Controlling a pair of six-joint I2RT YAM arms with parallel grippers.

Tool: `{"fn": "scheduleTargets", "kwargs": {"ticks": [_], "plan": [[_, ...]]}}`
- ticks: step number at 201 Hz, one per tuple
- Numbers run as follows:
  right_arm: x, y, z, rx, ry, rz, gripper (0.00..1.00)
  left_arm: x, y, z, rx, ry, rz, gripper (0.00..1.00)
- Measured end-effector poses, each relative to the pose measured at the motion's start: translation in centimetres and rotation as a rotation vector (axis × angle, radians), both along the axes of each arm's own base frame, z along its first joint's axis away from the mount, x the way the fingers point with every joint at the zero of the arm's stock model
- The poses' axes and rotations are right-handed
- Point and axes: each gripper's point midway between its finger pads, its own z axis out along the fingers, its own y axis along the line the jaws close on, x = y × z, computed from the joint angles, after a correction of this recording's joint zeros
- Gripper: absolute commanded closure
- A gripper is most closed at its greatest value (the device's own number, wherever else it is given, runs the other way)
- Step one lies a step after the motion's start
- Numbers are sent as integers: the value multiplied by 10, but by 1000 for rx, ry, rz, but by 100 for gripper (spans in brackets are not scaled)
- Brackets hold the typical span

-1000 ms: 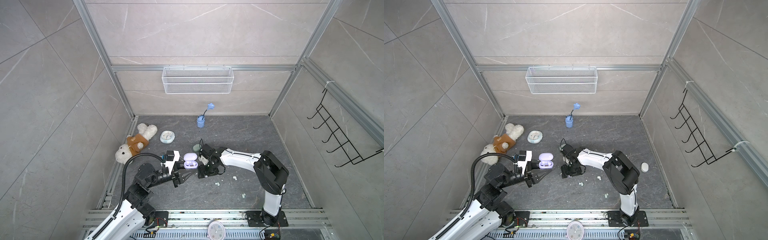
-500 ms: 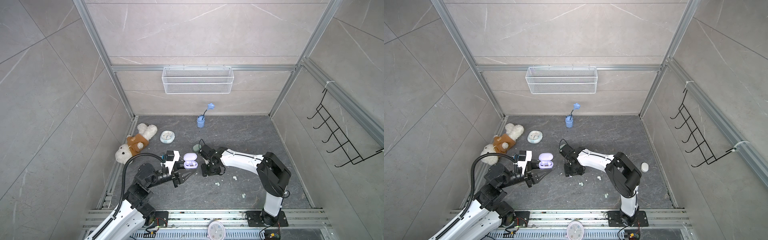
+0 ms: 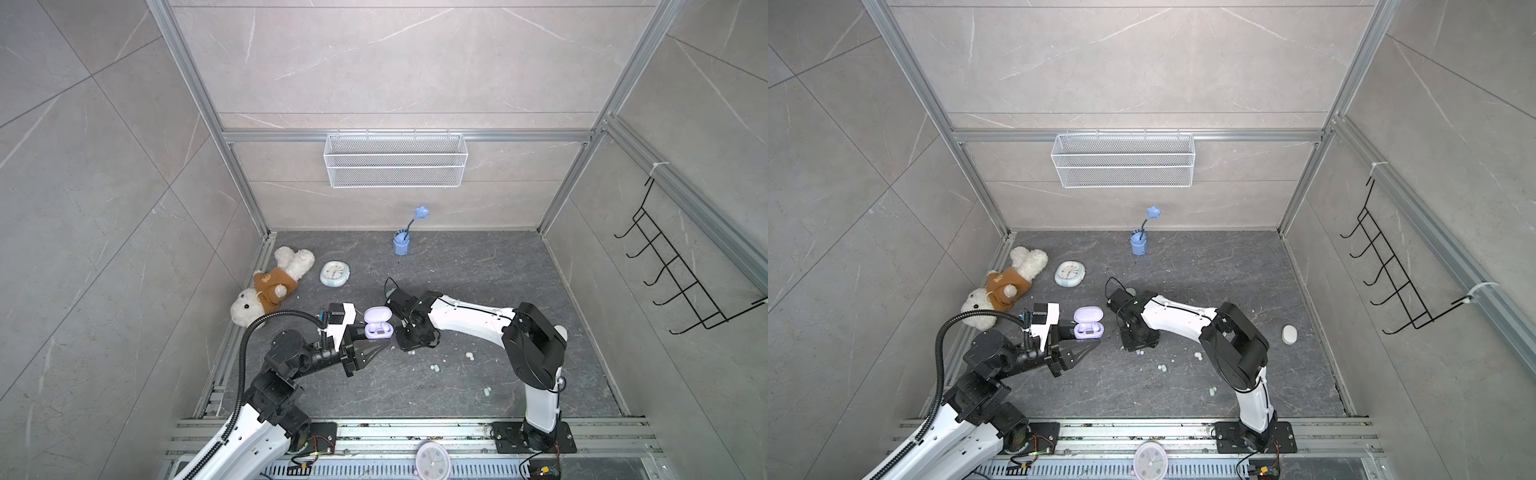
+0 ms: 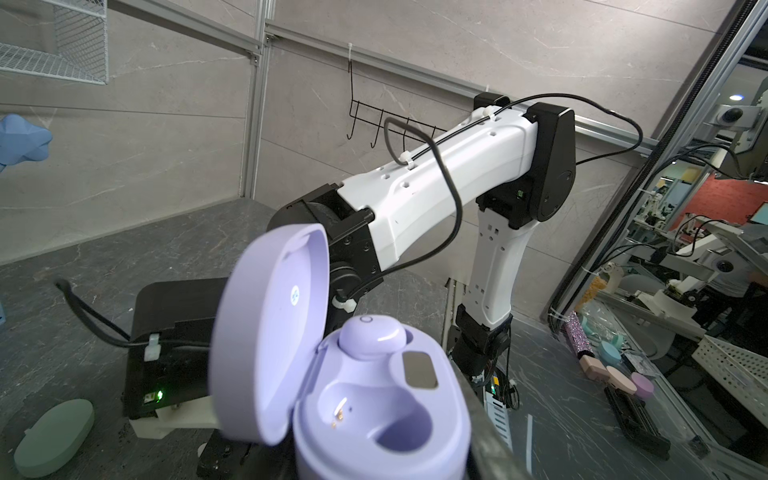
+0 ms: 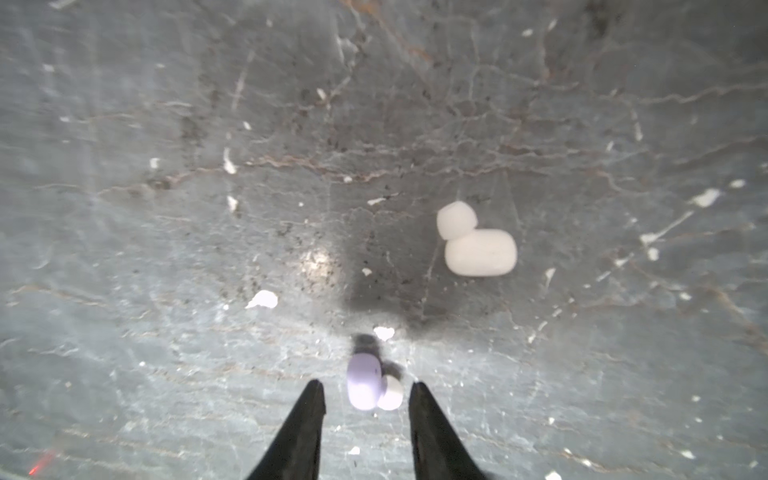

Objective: Insert the wireless bluetooth earbuds into the charging case
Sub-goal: 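Align the right gripper above the second lavender earbud and descend, then close the right gripper on the second lavender earbud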

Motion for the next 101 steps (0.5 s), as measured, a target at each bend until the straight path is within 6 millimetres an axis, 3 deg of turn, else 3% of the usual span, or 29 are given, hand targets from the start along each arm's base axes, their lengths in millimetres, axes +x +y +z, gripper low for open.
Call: {"fn": "scheduleTargets", "kwargs": {"ticks": [101], "plan": [[-3, -1, -10, -50, 32, 26, 72, 0, 0, 0, 0, 0, 0, 74]]}}
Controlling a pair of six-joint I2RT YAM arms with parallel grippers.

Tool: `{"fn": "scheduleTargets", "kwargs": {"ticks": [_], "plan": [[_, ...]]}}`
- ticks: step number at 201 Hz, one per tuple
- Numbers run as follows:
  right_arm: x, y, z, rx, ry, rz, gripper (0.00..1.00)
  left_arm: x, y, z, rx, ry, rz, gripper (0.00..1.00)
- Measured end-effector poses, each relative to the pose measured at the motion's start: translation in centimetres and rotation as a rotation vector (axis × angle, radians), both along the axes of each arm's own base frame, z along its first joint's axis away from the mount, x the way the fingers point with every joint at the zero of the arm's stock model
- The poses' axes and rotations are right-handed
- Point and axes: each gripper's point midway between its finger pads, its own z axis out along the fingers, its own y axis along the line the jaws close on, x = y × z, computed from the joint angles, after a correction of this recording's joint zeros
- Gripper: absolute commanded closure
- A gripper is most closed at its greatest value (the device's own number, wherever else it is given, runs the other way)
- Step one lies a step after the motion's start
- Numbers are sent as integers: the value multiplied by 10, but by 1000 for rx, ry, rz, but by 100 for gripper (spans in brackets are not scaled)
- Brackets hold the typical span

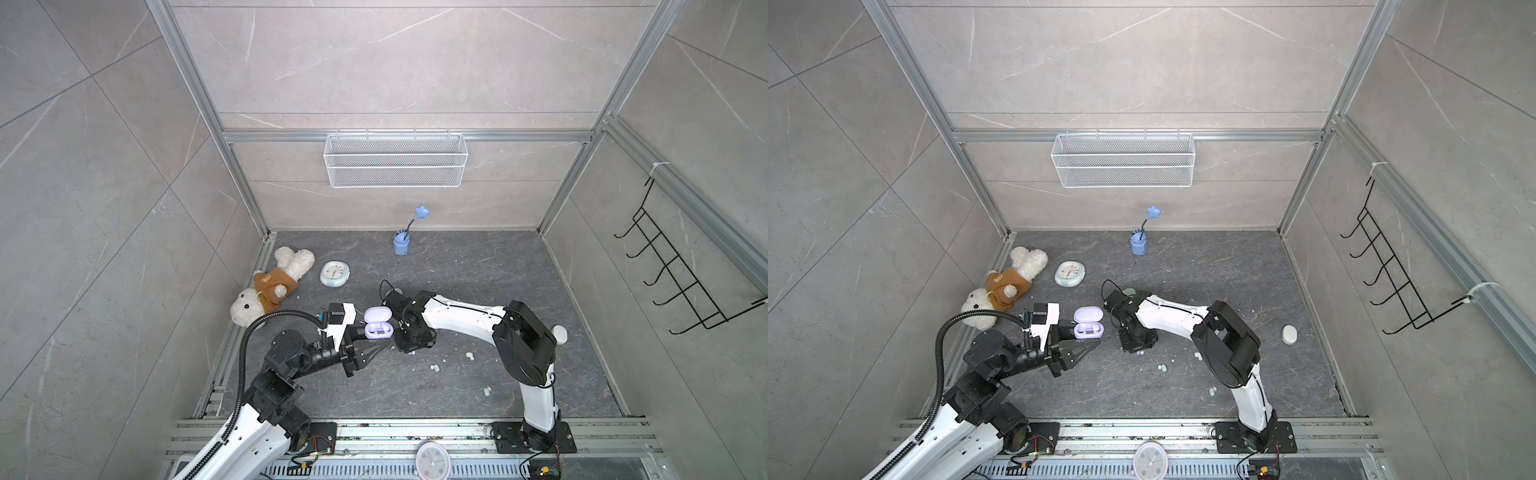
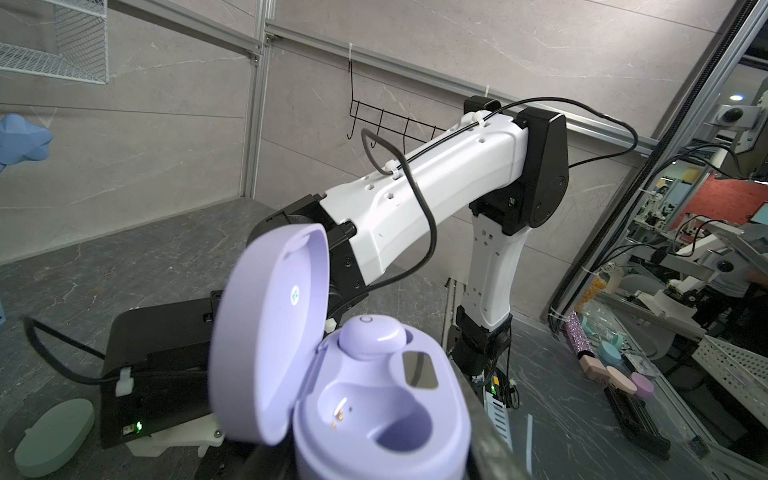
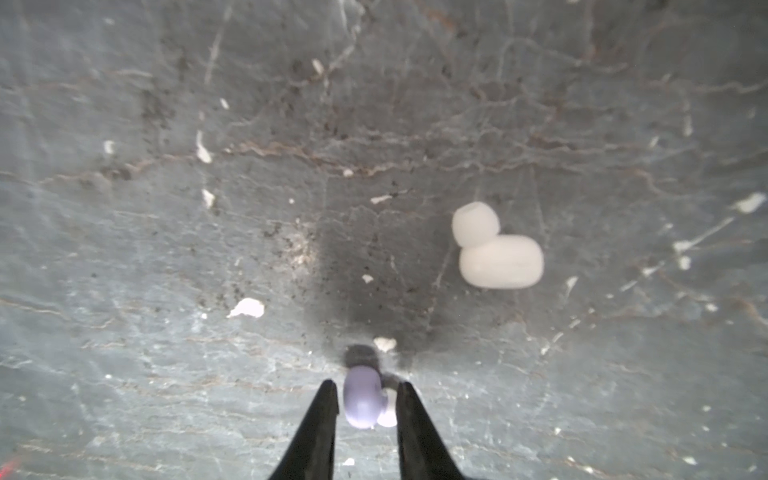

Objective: Insert the wireless bluetooth earbuds into the charging case
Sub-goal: 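Close the right gripper on the second lavender earbud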

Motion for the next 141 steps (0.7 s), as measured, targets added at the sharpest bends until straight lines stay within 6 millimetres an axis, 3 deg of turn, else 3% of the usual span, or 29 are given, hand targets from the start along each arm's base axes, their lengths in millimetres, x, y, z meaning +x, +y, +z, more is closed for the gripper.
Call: {"fn": "scheduleTargets", "kwargs": {"ticks": [141], "plan": [[0, 4, -1, -8, 6, 13, 80, 0, 0, 0, 0, 0, 0, 75]]}}
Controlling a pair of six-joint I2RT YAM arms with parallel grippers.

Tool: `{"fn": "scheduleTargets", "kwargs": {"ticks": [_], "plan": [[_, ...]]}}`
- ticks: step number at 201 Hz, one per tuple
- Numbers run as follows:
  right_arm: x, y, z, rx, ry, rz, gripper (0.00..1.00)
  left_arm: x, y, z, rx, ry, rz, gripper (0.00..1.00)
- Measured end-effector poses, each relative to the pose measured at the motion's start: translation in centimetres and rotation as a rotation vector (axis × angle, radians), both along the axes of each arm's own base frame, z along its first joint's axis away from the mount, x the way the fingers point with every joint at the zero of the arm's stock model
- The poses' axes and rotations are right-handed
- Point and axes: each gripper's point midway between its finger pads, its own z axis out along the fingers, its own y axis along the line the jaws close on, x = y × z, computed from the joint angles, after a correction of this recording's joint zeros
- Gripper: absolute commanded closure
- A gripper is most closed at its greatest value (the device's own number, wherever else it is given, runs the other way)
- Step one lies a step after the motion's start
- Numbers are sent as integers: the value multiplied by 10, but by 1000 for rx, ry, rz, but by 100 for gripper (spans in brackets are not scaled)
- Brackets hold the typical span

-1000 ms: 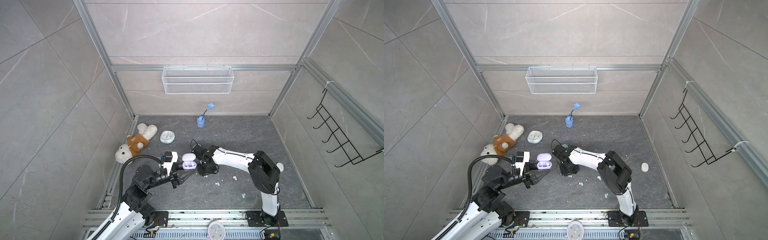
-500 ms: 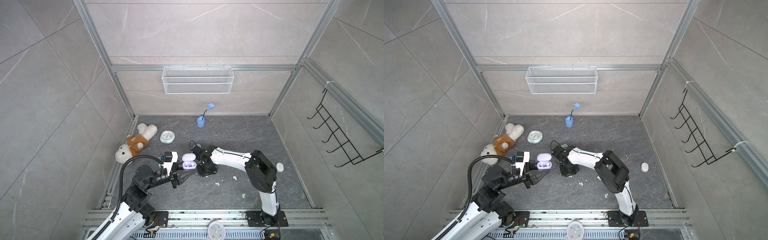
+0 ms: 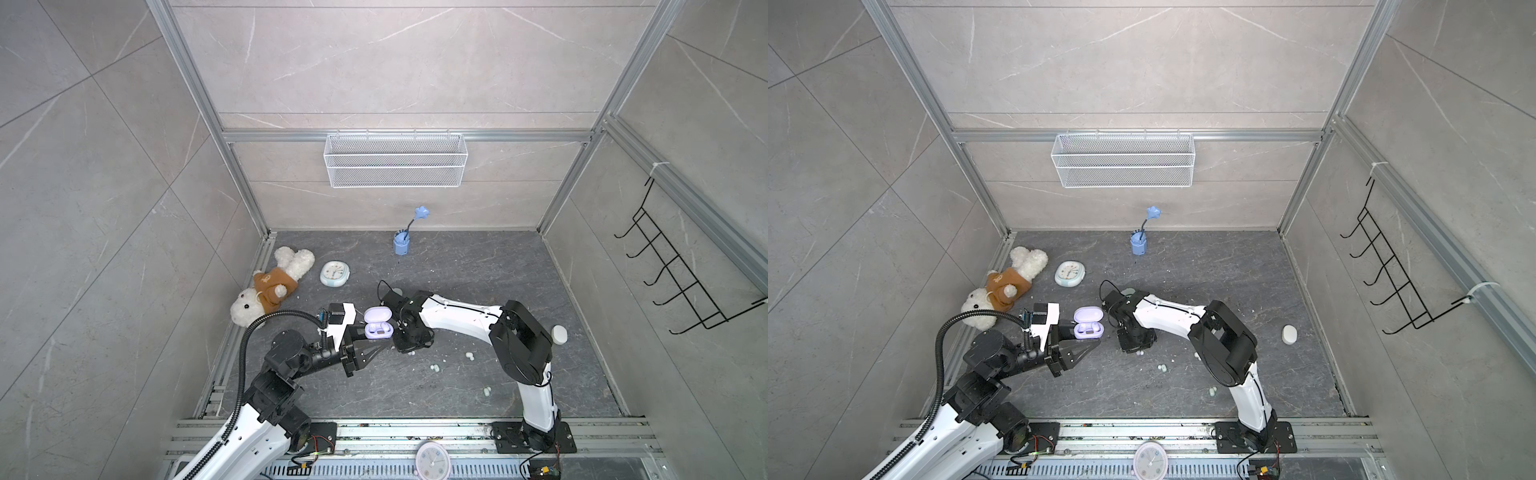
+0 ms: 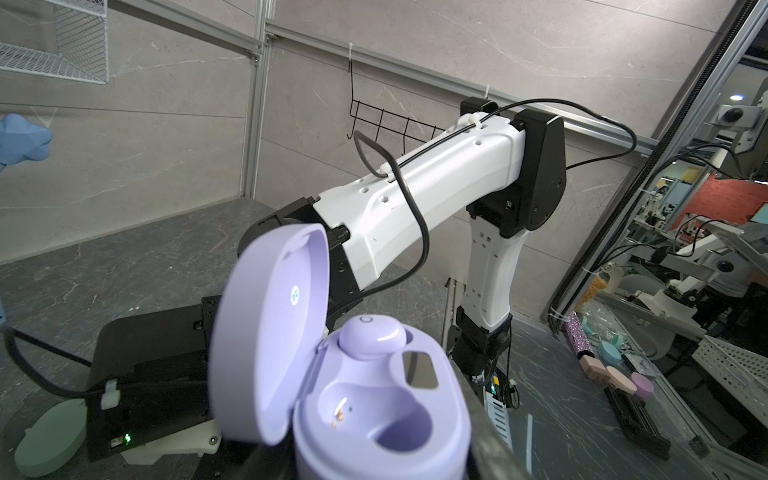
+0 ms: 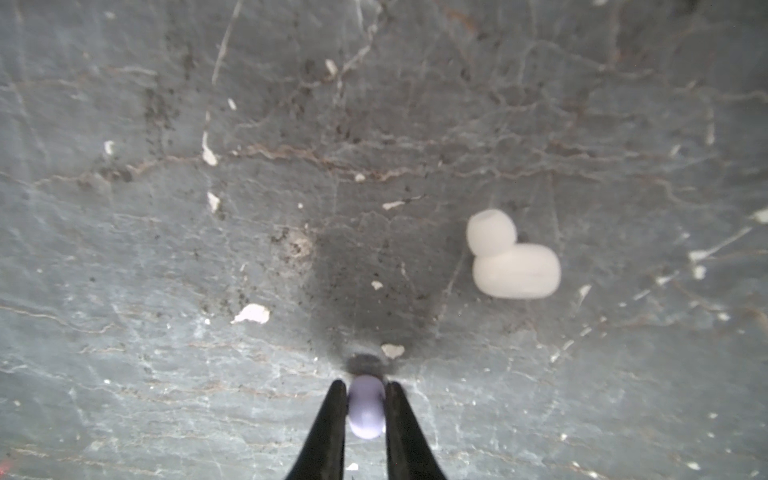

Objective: Insert the wireless bluetooth earbuds into the charging case
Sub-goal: 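Close the right gripper on the second lavender earbud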

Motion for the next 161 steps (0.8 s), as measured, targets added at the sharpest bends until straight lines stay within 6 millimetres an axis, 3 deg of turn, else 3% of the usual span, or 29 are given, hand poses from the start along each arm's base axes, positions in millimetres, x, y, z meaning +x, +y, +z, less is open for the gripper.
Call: {"fn": "scheduleTargets", "kwargs": {"ticks": [161], "plan": [[0, -2, -8, -28, 8, 0, 83, 0, 0, -1, 1, 2, 0, 75]]}}
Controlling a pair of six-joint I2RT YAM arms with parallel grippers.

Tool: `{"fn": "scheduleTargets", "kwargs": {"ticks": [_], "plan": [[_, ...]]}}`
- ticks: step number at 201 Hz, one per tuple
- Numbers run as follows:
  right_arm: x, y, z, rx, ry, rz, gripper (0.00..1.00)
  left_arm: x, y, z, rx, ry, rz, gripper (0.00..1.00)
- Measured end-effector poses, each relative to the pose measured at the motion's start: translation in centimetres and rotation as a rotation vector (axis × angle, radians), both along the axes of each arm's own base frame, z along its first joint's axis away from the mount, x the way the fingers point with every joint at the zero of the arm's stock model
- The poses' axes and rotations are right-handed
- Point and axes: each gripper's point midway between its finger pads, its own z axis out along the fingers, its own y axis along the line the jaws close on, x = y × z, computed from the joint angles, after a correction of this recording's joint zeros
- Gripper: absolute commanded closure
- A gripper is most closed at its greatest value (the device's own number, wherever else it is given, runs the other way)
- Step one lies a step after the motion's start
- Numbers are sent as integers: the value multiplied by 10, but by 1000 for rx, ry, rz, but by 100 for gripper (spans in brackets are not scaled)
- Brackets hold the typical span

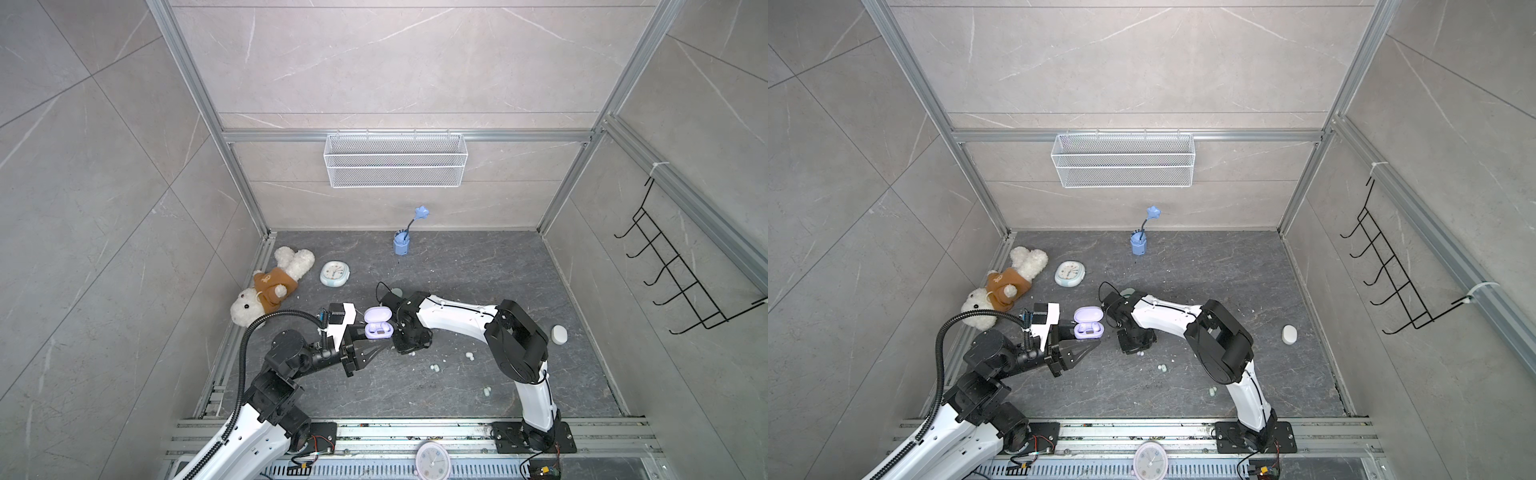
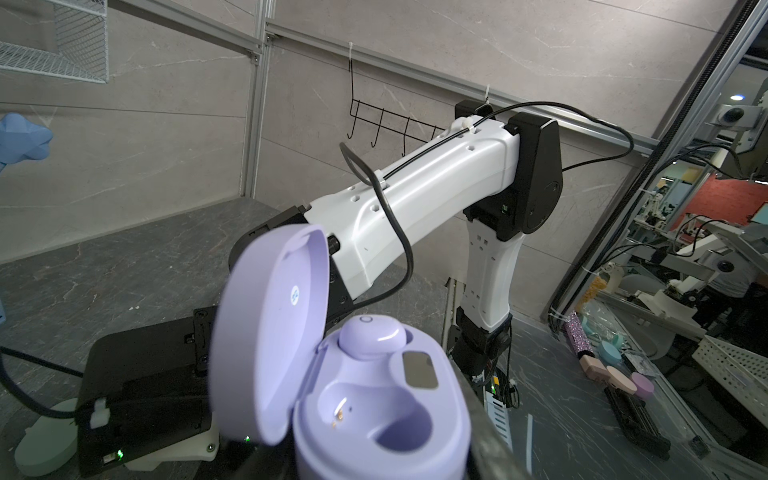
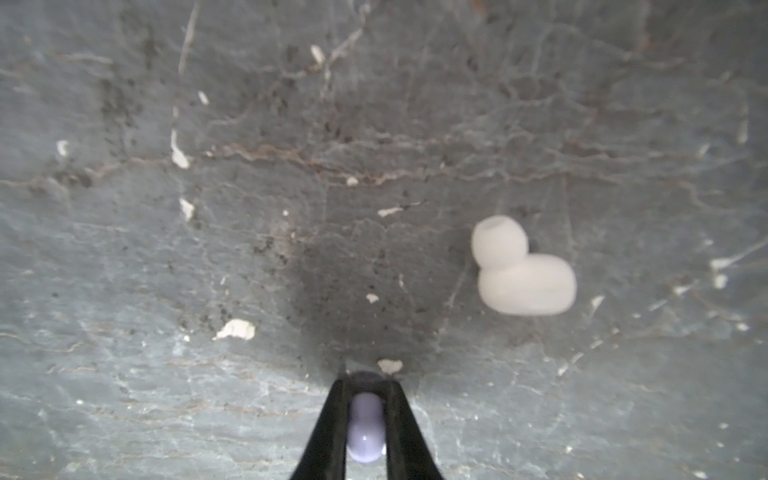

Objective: Insert the wireless bluetooth earbuds into the charging case
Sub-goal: 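Close the right gripper on the second lavender earbud, then lift the earbud with the right gripper and carry it to the case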

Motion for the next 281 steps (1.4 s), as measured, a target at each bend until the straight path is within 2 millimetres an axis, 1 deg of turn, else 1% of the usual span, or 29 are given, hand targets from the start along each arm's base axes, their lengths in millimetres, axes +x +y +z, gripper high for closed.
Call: {"fn": "scheduleTargets", "kwargs": {"ticks": [57, 85, 101, 115, 142, 168, 189, 207, 245, 265, 281], "plan": [[0, 0, 1, 1, -3, -1, 85, 2, -1, -3, 7, 9, 0, 75], [-2, -8, 3, -6, -10, -15, 85, 3, -2, -4, 12, 15, 0, 75], [-3, -15, 8, -1, -12, -32, 85, 4, -3, -7, 17, 22, 0, 75], [-2, -20, 19, 19, -26, -56, 85, 6, -4, -9, 23, 31, 0, 75], [3, -31, 53, 98, -73, -118, 85, 10, -7, -14, 35, 46, 0, 75], [5, -42, 92, 198, -125, -186, 85, 16, -12, -19, 46, 61, -3, 75], [6, -50, 131, 297, -186, -230, 85, 22, -18, -23, 52, 70, -10, 75], [4, -56, 170, 391, -251, -259, 85, 28, -23, -26, 56, 74, -15, 75], [-1, -67, 246, 567, -367, -298, 85, 38, -40, -24, 44, 57, -51, 74], [-5, -71, 279, 654, -409, -312, 84, 42, -49, -20, 36, 45, -68, 75], [-12, -72, 300, 717, -424, -313, 84, 43, -57, -17, 29, 32, -93, 74]]}}
